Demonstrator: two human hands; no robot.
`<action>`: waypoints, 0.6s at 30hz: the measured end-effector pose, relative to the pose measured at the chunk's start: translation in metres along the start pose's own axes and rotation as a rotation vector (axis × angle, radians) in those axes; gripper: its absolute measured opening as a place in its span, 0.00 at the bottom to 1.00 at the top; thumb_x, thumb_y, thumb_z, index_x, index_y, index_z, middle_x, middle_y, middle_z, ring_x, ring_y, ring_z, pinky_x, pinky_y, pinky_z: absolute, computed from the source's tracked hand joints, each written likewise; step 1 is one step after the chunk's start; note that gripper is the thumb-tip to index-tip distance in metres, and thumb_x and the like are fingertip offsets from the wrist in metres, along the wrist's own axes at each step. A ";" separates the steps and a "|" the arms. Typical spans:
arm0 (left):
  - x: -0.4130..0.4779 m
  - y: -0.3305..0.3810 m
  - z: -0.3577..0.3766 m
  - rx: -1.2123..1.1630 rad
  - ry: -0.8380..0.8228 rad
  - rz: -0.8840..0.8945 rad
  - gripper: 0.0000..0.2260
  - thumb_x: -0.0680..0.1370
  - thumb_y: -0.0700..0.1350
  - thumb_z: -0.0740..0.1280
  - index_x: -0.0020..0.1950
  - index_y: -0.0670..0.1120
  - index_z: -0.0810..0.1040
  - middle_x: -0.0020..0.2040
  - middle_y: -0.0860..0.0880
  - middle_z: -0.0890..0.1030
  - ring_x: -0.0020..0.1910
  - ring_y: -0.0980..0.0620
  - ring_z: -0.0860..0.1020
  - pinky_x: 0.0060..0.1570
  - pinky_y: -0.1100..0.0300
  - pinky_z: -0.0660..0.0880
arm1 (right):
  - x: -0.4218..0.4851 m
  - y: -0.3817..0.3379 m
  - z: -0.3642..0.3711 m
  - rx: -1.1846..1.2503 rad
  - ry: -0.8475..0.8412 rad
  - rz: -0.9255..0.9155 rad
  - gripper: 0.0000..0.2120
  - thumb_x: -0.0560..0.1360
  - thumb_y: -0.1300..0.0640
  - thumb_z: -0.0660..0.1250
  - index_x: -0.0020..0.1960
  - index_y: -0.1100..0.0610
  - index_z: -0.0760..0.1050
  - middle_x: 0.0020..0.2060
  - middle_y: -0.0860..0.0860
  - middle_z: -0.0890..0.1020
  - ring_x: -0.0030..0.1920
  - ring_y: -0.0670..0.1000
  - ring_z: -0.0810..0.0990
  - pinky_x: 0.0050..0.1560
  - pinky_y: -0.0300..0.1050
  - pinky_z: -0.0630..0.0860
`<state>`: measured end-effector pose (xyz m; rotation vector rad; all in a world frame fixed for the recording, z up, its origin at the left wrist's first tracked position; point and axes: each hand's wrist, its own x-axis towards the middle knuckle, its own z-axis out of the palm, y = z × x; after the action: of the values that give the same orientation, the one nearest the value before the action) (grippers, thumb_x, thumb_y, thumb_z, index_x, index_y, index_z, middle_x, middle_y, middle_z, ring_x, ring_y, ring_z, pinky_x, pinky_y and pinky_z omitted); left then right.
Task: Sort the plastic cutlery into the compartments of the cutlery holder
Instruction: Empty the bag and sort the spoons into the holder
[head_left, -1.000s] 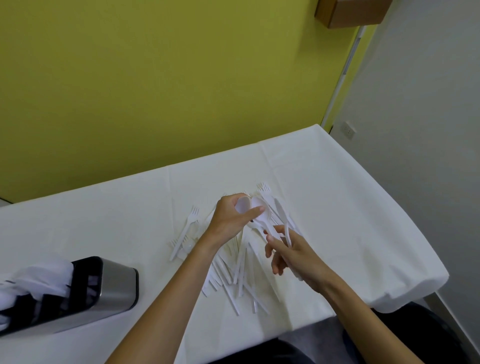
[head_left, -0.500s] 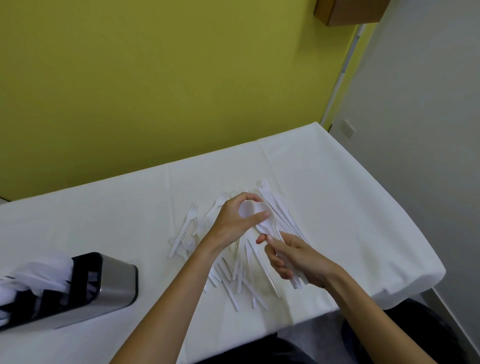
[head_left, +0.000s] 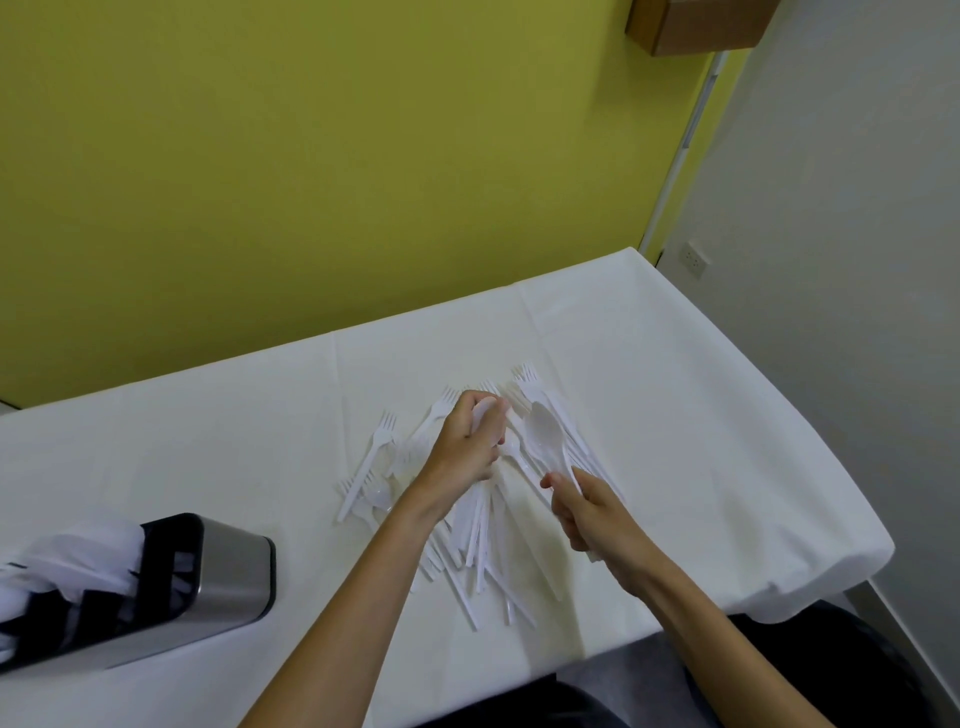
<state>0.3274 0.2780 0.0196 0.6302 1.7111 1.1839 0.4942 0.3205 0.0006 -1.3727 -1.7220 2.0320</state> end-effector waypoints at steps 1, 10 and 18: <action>0.000 0.001 0.000 -0.094 0.005 -0.035 0.09 0.82 0.49 0.58 0.52 0.44 0.71 0.39 0.48 0.73 0.28 0.56 0.68 0.27 0.65 0.65 | 0.002 0.000 0.001 0.063 -0.017 0.027 0.09 0.80 0.53 0.58 0.46 0.57 0.71 0.29 0.47 0.66 0.27 0.46 0.60 0.28 0.39 0.58; 0.000 -0.003 0.015 -0.126 0.169 0.016 0.08 0.79 0.48 0.65 0.53 0.48 0.82 0.54 0.53 0.81 0.50 0.61 0.77 0.45 0.68 0.70 | 0.003 -0.006 0.011 0.262 -0.194 0.034 0.13 0.83 0.55 0.52 0.51 0.59 0.74 0.45 0.54 0.83 0.42 0.52 0.81 0.43 0.46 0.76; 0.004 -0.001 0.016 -0.042 0.187 0.057 0.05 0.76 0.42 0.70 0.48 0.41 0.81 0.38 0.51 0.77 0.26 0.56 0.74 0.31 0.64 0.74 | 0.002 -0.010 0.006 0.351 -0.236 0.075 0.14 0.83 0.56 0.53 0.56 0.58 0.76 0.40 0.55 0.83 0.40 0.55 0.83 0.40 0.45 0.79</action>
<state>0.3397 0.2878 0.0155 0.5606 1.8284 1.3513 0.4847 0.3207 0.0079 -1.1388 -1.3138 2.4750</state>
